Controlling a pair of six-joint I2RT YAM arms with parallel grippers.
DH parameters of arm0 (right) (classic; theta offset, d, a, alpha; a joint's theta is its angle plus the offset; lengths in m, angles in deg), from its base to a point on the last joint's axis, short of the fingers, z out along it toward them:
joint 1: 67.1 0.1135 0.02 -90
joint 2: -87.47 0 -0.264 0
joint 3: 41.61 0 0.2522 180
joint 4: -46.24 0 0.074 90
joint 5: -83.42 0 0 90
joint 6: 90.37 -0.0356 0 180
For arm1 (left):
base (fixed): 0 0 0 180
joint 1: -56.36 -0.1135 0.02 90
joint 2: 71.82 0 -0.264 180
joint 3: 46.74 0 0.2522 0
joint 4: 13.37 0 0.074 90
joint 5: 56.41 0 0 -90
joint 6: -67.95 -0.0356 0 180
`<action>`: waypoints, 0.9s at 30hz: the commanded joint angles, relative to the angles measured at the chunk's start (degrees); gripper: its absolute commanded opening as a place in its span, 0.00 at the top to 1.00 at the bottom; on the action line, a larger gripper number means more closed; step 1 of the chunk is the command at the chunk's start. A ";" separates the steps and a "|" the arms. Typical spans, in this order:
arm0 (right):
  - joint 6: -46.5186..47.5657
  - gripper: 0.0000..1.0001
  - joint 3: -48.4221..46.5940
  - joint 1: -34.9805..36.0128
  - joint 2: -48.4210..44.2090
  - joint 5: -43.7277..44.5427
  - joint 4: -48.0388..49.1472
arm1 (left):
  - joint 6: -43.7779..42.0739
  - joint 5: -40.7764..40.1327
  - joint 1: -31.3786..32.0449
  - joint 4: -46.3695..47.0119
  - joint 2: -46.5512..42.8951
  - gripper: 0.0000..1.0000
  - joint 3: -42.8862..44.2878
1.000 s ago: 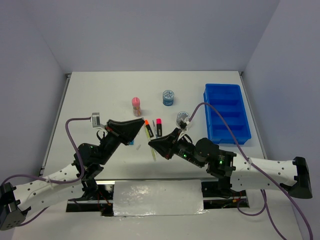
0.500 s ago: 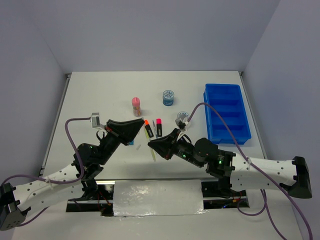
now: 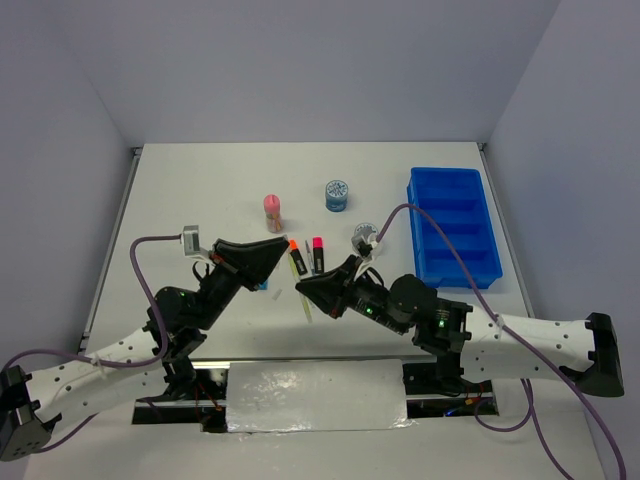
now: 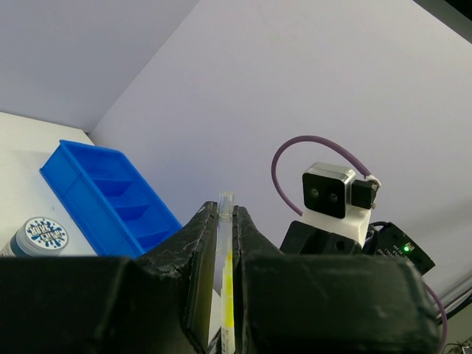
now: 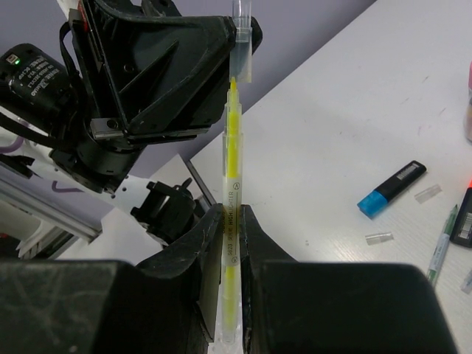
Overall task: Sort the stationery into containers
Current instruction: Close the pen cap on the pen.
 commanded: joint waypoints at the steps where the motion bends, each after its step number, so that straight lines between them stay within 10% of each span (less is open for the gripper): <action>1: 0.79 1.00 -3.13 0.43 -0.34 0.82 0.90 | -0.90 0.75 -0.16 3.28 -0.18 1.00 1.12; 27: 8.96 1.00 -7.26 -0.10 1.77 8.03 4.59 | -0.55 6.19 -0.16 2.31 1.31 0.89 1.64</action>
